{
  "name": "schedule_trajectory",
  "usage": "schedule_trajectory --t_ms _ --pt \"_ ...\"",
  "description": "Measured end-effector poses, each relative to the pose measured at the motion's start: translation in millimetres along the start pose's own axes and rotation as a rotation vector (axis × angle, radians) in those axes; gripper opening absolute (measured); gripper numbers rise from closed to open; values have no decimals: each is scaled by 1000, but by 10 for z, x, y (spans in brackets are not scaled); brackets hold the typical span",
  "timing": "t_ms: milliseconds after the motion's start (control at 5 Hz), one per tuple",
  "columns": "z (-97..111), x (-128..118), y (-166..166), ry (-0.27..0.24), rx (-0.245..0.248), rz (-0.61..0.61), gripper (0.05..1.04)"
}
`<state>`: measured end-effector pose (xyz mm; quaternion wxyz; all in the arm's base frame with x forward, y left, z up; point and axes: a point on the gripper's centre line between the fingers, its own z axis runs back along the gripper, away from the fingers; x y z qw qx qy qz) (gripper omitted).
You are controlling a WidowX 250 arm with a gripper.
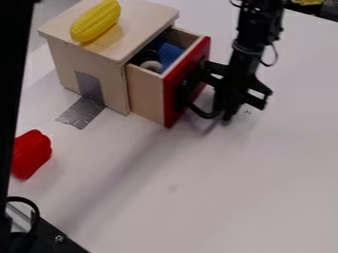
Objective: Grabs the handle of the drawer and closes it
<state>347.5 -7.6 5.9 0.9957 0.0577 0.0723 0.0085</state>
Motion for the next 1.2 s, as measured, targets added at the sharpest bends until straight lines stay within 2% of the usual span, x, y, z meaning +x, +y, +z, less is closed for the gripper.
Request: schedule_trajectory --t_ms 200,400,600,800,1000,1200 --pt "-44 -52 294 27 -13 64 124" --pt "-45 -68 379 35 -24 73 124" --pt "-25 -106 493 36 -59 94 162" --pt "215 -166 460 -21 -64 36 364" --pt "613 -162 356 -128 -80 -14 703" --pt "1001 -206 266 -192 -93 -68 955"
